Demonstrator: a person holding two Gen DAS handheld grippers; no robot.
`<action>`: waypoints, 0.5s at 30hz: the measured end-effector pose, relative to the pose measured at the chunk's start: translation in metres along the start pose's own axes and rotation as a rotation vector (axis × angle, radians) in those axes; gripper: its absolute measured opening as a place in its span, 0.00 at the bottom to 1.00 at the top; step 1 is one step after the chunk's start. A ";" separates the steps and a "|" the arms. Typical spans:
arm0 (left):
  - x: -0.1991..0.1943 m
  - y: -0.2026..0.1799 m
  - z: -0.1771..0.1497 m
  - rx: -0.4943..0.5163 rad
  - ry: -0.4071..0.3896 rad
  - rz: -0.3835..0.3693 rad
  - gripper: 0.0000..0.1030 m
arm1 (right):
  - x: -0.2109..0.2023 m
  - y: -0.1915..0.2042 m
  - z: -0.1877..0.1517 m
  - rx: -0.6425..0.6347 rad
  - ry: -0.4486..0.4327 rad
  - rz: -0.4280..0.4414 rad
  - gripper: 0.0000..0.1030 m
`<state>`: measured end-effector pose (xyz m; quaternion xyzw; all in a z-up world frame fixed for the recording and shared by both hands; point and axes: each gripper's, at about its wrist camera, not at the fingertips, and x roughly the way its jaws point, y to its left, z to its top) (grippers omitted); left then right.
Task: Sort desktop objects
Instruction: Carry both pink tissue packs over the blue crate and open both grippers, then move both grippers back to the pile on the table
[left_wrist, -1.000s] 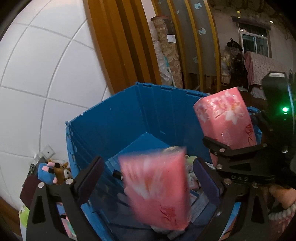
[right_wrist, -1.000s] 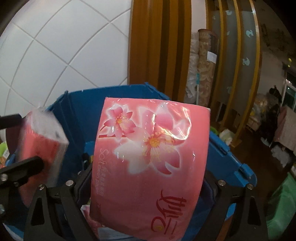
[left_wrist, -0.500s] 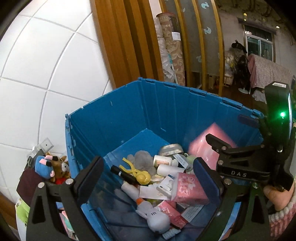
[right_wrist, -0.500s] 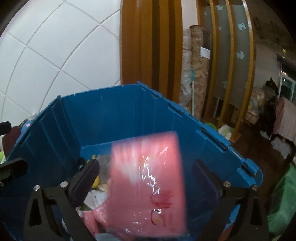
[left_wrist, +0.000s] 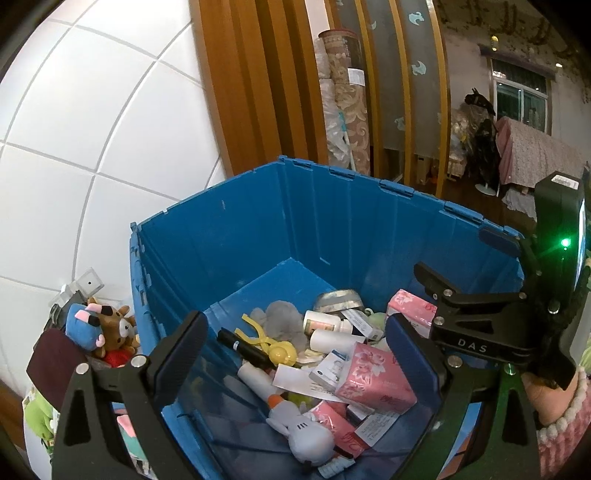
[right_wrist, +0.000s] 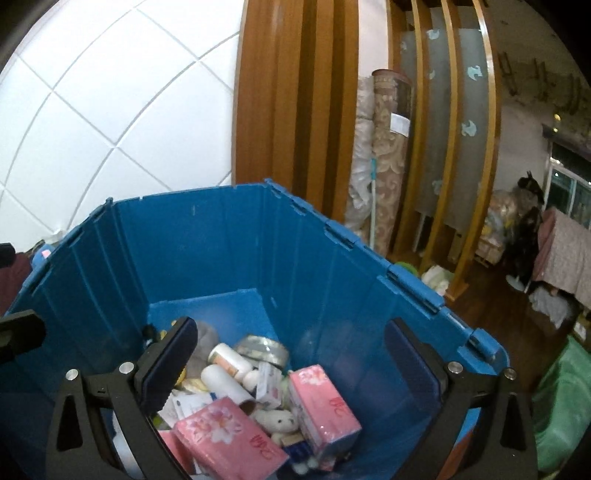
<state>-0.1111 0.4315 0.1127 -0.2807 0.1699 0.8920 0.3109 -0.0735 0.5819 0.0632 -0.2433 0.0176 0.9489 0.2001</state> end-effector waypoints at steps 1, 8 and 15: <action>0.000 0.000 0.000 0.000 -0.003 0.003 0.95 | 0.000 0.000 0.000 -0.002 -0.003 -0.002 0.99; -0.003 0.005 -0.002 -0.030 -0.012 0.003 0.95 | 0.003 0.003 0.001 -0.036 0.009 -0.026 1.00; -0.024 0.017 -0.011 -0.079 -0.087 0.009 0.95 | 0.007 0.003 0.000 -0.047 0.040 -0.068 1.00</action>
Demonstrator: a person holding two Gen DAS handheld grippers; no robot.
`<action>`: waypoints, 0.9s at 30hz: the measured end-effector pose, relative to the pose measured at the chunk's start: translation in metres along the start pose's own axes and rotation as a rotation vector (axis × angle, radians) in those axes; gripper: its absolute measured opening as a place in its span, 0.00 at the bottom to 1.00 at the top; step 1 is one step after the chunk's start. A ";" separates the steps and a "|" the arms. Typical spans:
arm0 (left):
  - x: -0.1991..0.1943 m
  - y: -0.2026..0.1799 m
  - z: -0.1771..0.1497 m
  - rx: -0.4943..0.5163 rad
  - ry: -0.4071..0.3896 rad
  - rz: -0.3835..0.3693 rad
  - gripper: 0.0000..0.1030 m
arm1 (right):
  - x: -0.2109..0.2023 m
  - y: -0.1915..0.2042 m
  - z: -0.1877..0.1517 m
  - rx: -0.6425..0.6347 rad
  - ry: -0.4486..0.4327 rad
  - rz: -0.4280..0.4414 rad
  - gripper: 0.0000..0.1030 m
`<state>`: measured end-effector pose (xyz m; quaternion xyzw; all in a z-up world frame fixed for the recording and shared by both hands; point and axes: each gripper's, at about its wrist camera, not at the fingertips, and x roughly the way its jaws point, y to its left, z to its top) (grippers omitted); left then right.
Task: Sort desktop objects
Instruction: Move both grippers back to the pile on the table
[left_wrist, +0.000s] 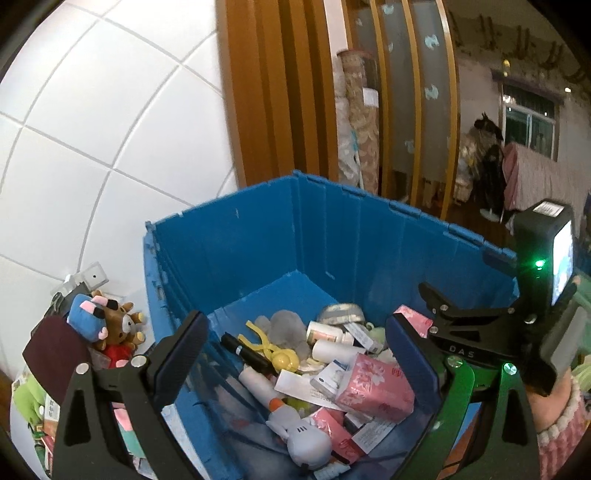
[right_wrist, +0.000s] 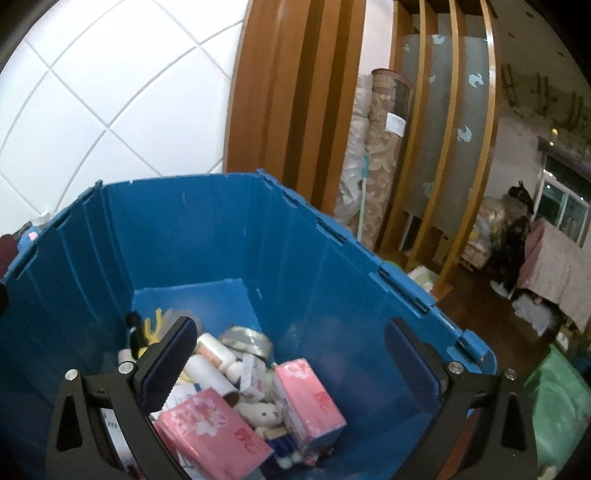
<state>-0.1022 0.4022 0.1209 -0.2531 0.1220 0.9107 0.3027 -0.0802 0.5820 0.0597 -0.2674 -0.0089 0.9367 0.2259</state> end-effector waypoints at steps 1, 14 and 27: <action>-0.003 0.001 -0.001 0.000 -0.009 0.001 0.95 | 0.000 -0.001 -0.001 0.007 -0.001 0.001 1.00; -0.064 0.071 -0.031 -0.116 -0.114 0.116 0.95 | -0.064 0.030 0.008 0.023 -0.104 0.127 1.00; -0.114 0.233 -0.112 -0.275 -0.032 0.241 0.95 | -0.160 0.162 0.034 -0.072 -0.267 0.283 1.00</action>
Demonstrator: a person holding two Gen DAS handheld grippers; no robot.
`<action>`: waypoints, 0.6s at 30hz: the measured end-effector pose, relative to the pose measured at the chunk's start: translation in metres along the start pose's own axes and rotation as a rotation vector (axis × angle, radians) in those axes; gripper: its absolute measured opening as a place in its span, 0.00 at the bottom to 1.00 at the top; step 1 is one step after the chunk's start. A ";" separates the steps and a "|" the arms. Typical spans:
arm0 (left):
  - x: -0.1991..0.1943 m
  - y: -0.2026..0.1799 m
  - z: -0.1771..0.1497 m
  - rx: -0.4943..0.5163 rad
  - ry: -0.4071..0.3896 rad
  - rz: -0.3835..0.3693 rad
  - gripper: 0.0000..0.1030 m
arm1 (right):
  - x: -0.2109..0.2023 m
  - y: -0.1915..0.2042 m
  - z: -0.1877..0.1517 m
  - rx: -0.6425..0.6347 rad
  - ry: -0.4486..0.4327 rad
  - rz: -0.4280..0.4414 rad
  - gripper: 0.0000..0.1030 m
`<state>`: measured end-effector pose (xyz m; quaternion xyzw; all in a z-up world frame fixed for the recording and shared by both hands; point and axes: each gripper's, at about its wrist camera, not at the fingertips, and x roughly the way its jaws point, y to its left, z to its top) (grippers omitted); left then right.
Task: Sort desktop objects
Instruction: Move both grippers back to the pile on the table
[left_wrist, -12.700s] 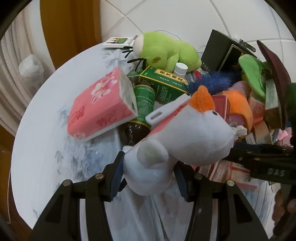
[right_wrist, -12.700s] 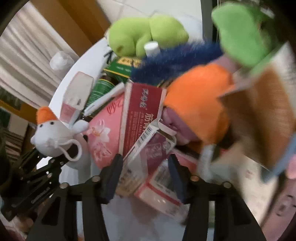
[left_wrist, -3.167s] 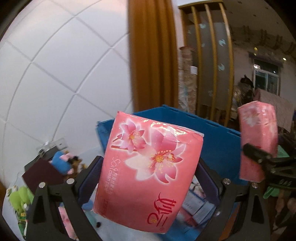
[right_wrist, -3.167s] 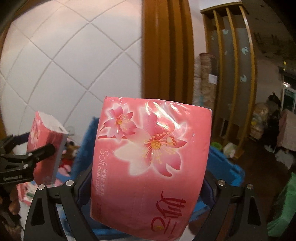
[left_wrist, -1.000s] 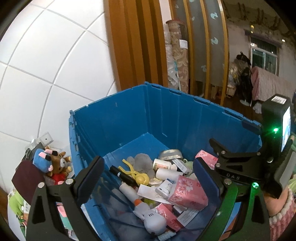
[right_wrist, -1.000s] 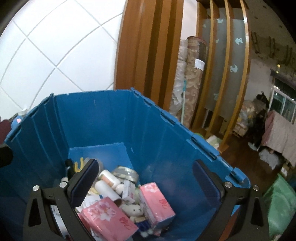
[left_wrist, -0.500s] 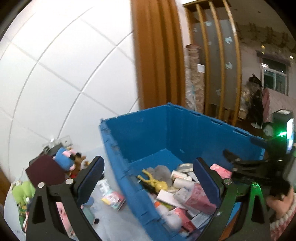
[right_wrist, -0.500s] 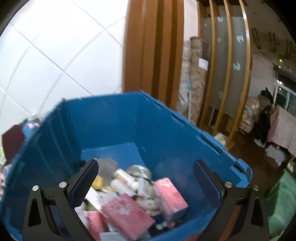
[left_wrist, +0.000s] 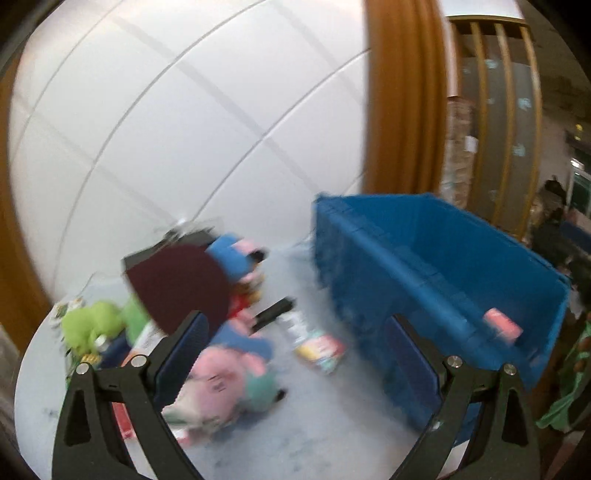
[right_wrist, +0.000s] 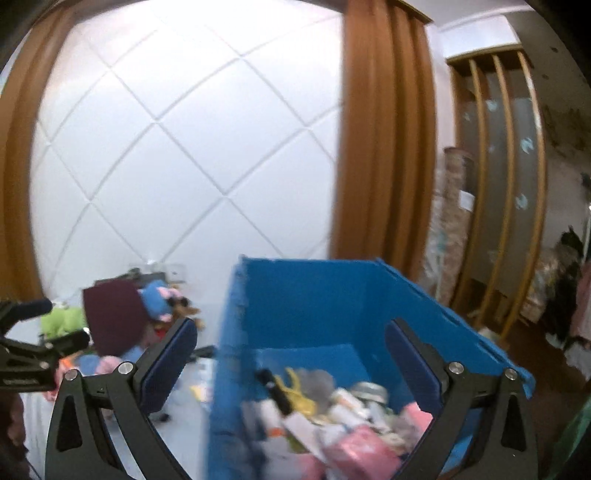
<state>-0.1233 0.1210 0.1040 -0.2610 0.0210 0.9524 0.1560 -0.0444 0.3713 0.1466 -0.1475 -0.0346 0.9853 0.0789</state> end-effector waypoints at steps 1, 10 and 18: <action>0.001 0.018 -0.005 -0.019 0.016 0.018 0.95 | 0.001 0.014 0.002 -0.005 -0.002 0.015 1.00; 0.023 0.172 -0.075 -0.169 0.184 0.220 0.95 | 0.035 0.127 -0.009 -0.043 0.088 0.159 1.00; 0.064 0.283 -0.163 -0.323 0.332 0.384 0.95 | 0.089 0.170 -0.059 0.010 0.235 0.209 1.00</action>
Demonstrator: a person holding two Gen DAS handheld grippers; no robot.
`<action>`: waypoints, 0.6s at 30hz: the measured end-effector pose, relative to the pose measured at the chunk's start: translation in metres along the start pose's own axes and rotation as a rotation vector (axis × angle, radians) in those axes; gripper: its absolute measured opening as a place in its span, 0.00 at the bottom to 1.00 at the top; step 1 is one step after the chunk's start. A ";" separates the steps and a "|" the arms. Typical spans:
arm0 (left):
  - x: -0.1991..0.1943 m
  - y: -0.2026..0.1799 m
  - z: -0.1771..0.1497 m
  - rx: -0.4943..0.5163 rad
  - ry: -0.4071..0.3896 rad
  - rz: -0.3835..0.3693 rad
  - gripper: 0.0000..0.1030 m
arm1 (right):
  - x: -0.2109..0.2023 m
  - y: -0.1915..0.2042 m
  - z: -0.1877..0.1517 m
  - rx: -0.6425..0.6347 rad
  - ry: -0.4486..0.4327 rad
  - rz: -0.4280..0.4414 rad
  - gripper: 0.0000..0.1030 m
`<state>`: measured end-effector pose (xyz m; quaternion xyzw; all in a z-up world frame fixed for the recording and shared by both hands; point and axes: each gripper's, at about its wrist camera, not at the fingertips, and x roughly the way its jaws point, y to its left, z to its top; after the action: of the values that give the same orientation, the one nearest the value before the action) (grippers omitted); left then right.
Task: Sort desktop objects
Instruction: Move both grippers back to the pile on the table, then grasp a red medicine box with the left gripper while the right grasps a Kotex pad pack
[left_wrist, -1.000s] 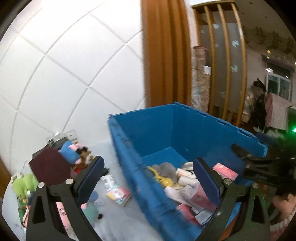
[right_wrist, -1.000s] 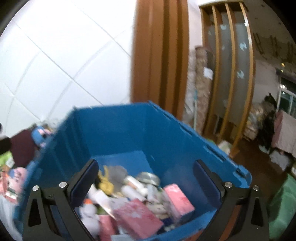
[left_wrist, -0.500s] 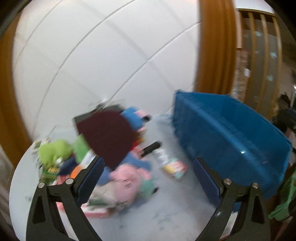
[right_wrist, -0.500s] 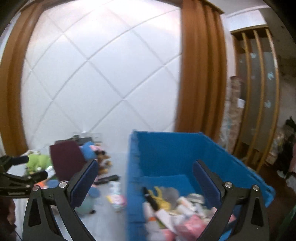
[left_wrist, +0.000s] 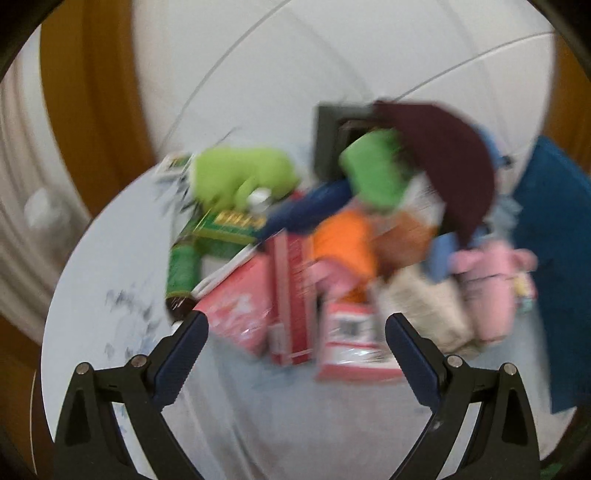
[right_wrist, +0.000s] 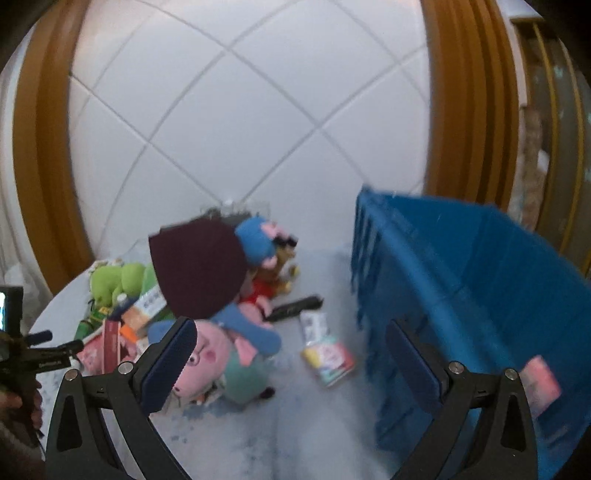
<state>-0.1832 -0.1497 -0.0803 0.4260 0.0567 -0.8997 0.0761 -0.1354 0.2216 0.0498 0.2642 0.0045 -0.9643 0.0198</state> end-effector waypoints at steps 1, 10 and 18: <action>0.011 0.008 -0.002 -0.011 0.015 0.003 0.95 | 0.015 0.001 -0.005 0.008 0.031 0.003 1.00; 0.074 0.013 0.004 -0.033 0.068 0.030 0.92 | 0.114 -0.003 -0.045 0.046 0.223 -0.009 1.00; 0.129 -0.016 0.015 0.022 0.167 0.010 0.67 | 0.204 -0.024 -0.089 0.100 0.317 -0.117 1.00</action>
<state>-0.2783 -0.1480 -0.1707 0.5007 0.0509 -0.8612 0.0708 -0.2668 0.2403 -0.1311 0.4127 -0.0252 -0.9091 -0.0504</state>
